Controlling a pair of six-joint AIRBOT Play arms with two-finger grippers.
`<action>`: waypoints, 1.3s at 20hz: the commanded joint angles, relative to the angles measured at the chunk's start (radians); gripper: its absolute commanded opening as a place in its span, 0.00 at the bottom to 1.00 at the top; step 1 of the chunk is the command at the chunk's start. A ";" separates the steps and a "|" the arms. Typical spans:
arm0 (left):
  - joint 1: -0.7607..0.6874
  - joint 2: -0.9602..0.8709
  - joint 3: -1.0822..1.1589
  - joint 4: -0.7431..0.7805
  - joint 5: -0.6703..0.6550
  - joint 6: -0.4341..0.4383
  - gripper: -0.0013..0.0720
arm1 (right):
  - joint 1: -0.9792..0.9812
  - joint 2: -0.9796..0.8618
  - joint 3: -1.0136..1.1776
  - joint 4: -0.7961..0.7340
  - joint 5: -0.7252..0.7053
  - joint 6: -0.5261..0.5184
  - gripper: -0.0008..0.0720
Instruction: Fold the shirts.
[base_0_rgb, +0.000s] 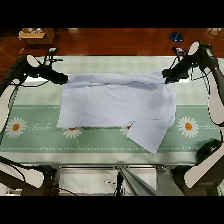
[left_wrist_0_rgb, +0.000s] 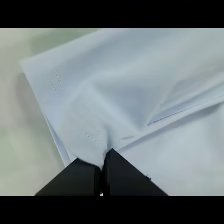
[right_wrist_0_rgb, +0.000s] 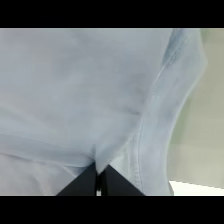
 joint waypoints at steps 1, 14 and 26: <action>0.001 -0.024 0.001 0.012 -0.042 -0.008 0.05 | 0.000 -0.013 0.000 0.004 0.012 0.002 0.04; 0.001 -0.016 0.062 0.173 -0.095 -0.094 0.05 | 0.000 -0.019 0.000 0.019 0.024 0.005 0.04; 0.001 -0.018 0.082 0.174 -0.103 -0.094 0.23 | 0.000 -0.018 0.000 -0.001 0.050 0.034 0.37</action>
